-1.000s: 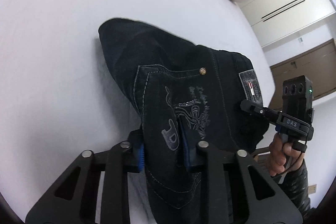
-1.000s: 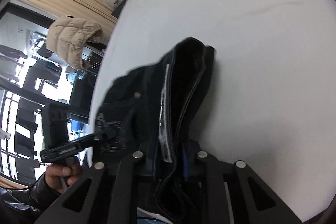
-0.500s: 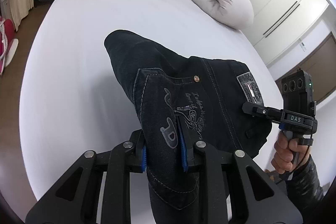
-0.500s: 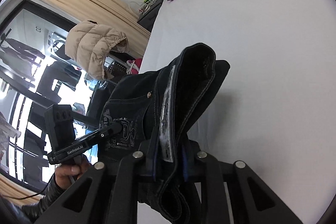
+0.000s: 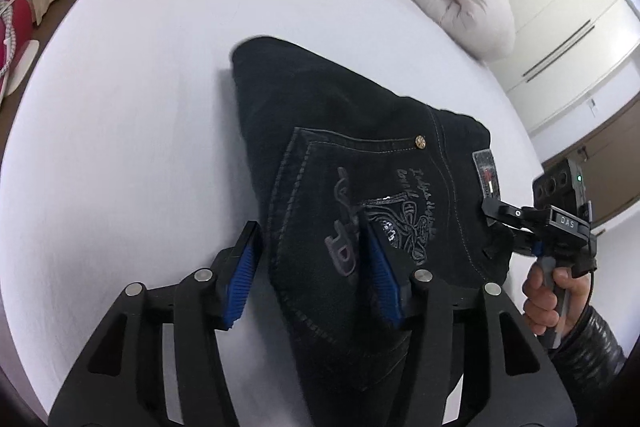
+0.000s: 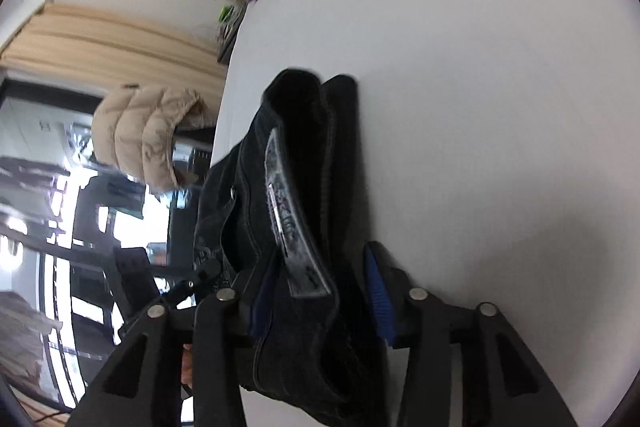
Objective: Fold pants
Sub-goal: 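Open both tools and lift them away from the folded jeans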
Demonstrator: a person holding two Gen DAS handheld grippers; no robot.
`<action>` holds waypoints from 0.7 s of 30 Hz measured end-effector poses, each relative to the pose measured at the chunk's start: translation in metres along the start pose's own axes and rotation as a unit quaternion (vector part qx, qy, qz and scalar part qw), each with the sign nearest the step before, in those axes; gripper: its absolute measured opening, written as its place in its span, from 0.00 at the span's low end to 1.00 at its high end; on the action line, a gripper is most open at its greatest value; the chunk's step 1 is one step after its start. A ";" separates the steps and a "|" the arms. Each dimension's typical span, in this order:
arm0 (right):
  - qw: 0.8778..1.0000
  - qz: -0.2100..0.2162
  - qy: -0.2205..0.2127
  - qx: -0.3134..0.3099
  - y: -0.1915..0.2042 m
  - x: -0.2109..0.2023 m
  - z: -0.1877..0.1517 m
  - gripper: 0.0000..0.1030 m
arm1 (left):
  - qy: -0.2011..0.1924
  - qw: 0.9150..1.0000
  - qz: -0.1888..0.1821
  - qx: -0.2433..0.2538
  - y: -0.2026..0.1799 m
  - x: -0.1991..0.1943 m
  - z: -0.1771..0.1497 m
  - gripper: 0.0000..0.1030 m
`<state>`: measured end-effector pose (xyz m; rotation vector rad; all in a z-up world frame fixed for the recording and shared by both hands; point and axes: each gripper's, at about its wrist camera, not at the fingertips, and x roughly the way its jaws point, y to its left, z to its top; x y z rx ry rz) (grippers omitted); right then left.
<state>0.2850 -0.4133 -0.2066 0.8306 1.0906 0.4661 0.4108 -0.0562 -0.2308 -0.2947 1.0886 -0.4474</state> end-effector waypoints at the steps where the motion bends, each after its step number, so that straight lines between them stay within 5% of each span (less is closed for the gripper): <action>1: 1.000 -0.004 -0.014 0.005 0.001 -0.008 -0.003 0.58 | -0.010 1.000 0.010 0.000 0.001 -0.004 0.000 0.54; 3: 0.999 -0.016 -0.043 0.008 0.003 -0.026 -0.011 0.69 | -0.034 0.999 0.027 0.012 -0.003 -0.017 -0.005 0.54; 6: 0.994 -0.061 -0.084 -0.025 0.022 -0.058 -0.026 0.70 | -0.080 0.993 0.071 0.050 -0.043 -0.057 -0.022 0.64; 10: 0.975 -0.125 -0.147 -0.112 0.073 -0.102 -0.049 0.70 | -0.168 0.969 0.140 0.113 -0.091 -0.124 -0.047 0.86; 13: 0.949 -0.146 -0.219 -0.175 0.128 -0.137 -0.071 0.81 | -0.246 0.939 0.191 0.143 -0.130 -0.181 -0.072 0.97; 16: 0.908 -0.164 -0.305 -0.237 0.185 -0.179 -0.108 1.00 | -0.319 0.910 0.226 0.139 -0.164 -0.240 -0.098 1.00; 19: 0.869 -0.158 -0.365 -0.294 0.231 -0.209 -0.142 1.00 | -0.361 0.893 0.241 0.120 -0.188 -0.288 -0.122 1.00; 21: 0.851 -0.156 -0.386 -0.321 0.254 -0.222 -0.161 1.00 | -0.359 0.890 0.256 0.118 -0.205 -0.307 -0.128 1.00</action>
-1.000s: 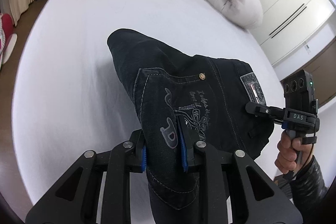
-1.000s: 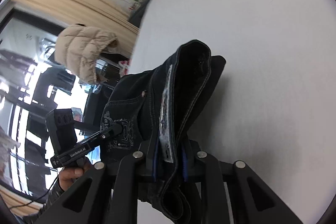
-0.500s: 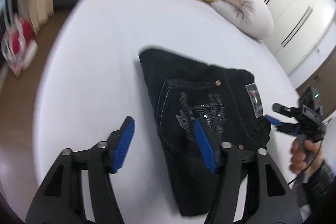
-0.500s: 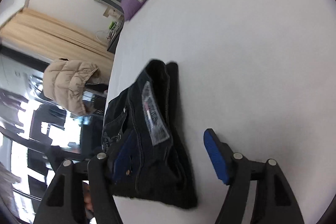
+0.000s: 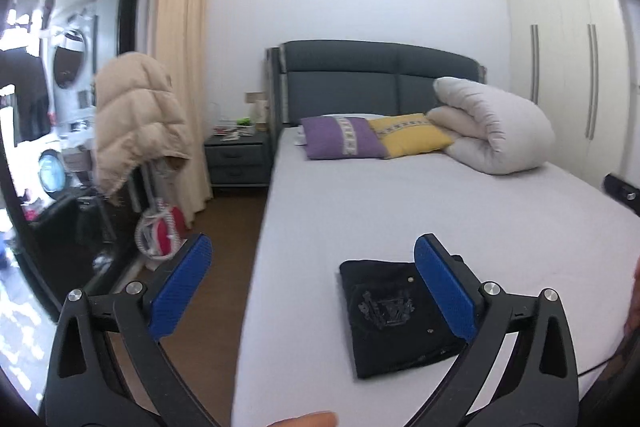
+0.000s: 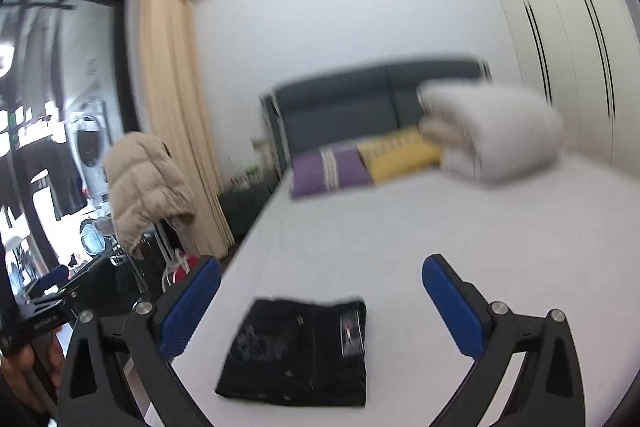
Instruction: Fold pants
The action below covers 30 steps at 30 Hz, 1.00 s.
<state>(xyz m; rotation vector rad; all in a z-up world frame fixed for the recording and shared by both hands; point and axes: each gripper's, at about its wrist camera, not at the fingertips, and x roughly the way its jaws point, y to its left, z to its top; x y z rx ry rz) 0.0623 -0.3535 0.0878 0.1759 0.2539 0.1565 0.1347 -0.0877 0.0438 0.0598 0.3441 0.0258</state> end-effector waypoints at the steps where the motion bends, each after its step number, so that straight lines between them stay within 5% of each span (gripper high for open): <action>1: 1.000 -0.004 -0.011 -0.010 0.009 -0.011 0.006 1.00 | 0.002 1.000 -0.002 0.009 -0.003 -0.011 0.005 1.00; 6: 0.998 -0.032 -0.039 -0.038 0.039 -0.062 0.028 1.00 | 0.016 1.000 0.013 -0.018 -0.002 -0.054 0.013 1.00; 12: 0.998 -0.062 -0.006 -0.020 0.041 -0.079 0.013 1.00 | 0.082 0.996 0.021 -0.034 -0.005 -0.064 -0.012 1.00; 21: 0.992 -0.087 0.091 0.014 0.038 -0.045 -0.027 1.00 | 0.134 0.990 0.013 -0.036 -0.025 -0.017 -0.047 1.00; 30: 0.985 -0.098 0.128 -0.058 0.061 -0.023 -0.048 1.00 | 0.152 0.988 0.015 -0.033 -0.027 0.019 -0.059 1.00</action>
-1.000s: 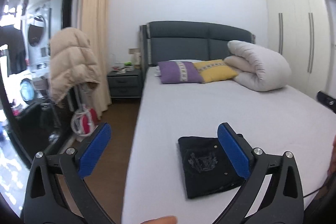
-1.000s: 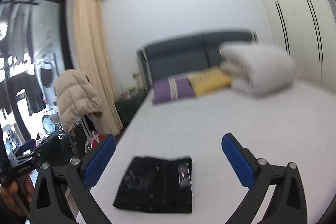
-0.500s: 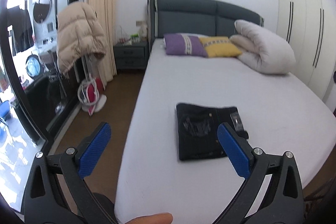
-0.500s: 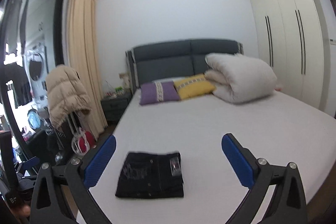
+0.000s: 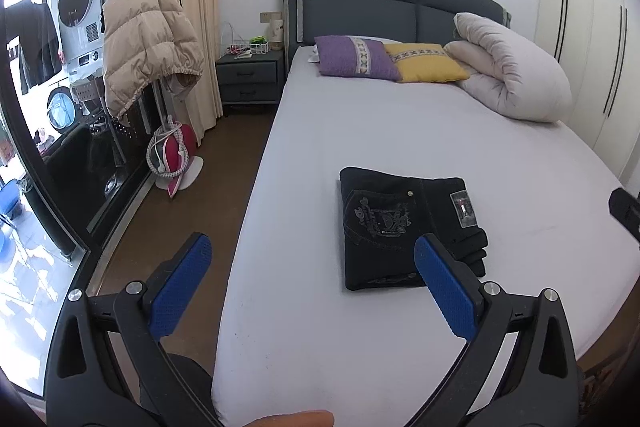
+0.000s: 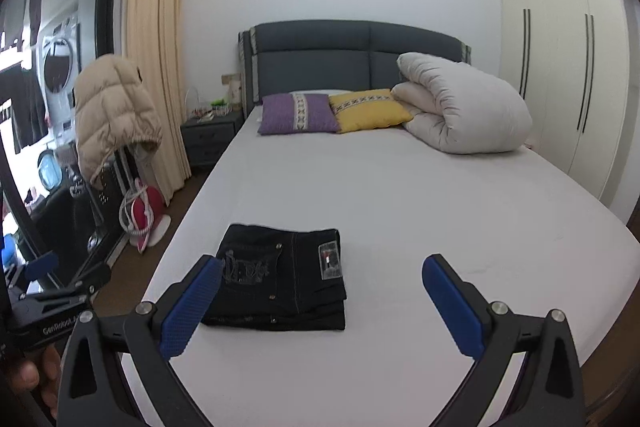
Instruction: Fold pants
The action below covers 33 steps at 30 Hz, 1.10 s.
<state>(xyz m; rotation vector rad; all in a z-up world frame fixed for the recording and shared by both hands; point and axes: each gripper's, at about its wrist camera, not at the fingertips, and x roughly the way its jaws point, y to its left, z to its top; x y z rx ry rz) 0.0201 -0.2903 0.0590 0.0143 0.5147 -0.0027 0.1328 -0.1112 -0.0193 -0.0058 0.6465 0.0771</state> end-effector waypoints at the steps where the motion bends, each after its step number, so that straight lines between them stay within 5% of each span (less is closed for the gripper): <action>1: 1.000 0.002 0.005 0.000 0.001 0.002 -0.002 1.00 | 0.001 1.000 -0.001 0.001 0.000 0.003 0.000 1.00; 33: 0.999 0.009 0.044 0.010 -0.001 0.023 -0.019 1.00 | 0.034 0.999 -0.001 0.010 -0.009 0.039 -0.012 1.00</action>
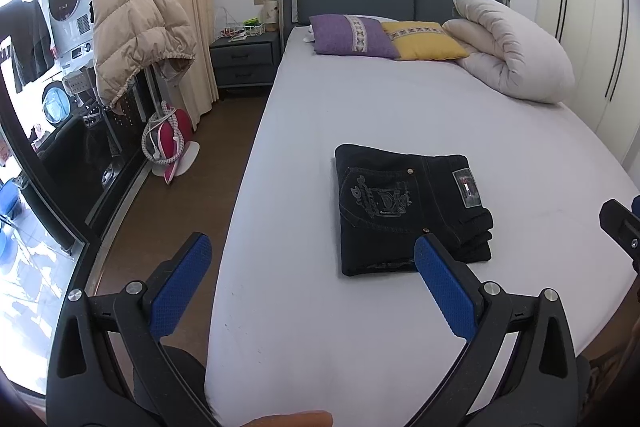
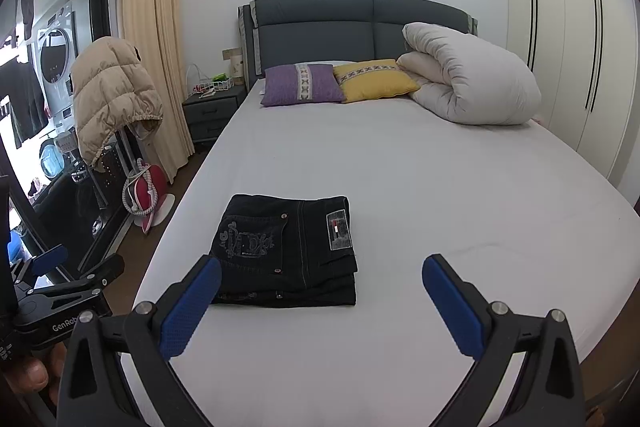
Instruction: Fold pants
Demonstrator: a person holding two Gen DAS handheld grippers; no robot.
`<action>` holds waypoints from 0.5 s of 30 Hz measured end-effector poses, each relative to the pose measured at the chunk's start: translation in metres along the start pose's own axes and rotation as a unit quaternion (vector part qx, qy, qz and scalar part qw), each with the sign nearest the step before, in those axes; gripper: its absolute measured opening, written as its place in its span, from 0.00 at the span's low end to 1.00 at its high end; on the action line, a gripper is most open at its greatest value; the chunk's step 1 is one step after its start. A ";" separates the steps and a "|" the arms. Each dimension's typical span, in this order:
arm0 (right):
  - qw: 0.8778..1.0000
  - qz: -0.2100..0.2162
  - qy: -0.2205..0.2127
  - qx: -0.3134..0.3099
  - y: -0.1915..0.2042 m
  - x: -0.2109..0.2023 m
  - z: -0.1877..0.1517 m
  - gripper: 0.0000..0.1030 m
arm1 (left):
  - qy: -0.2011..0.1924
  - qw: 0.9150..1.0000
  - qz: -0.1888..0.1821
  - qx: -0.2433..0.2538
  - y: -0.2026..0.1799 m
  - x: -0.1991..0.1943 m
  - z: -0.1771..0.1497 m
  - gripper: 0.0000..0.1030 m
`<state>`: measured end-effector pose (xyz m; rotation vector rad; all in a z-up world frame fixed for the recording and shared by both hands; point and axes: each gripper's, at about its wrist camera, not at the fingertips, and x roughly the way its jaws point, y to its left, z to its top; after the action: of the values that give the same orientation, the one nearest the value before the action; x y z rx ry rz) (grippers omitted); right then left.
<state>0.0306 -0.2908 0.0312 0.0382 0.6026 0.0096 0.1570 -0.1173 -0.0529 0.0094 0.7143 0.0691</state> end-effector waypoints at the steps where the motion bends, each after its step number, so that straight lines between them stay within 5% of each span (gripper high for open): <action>1: 1.000 0.000 0.000 0.000 0.000 0.000 0.001 1.00 | 0.000 1.000 -0.001 0.001 0.000 0.001 0.000 1.00; 15: 1.000 0.001 0.000 0.000 -0.002 -0.001 0.003 1.00 | 0.000 1.000 -0.003 0.004 -0.003 0.003 -0.003 1.00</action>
<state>0.0317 -0.2932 0.0338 0.0381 0.6028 0.0113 0.1576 -0.1205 -0.0574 0.0142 0.7141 0.0600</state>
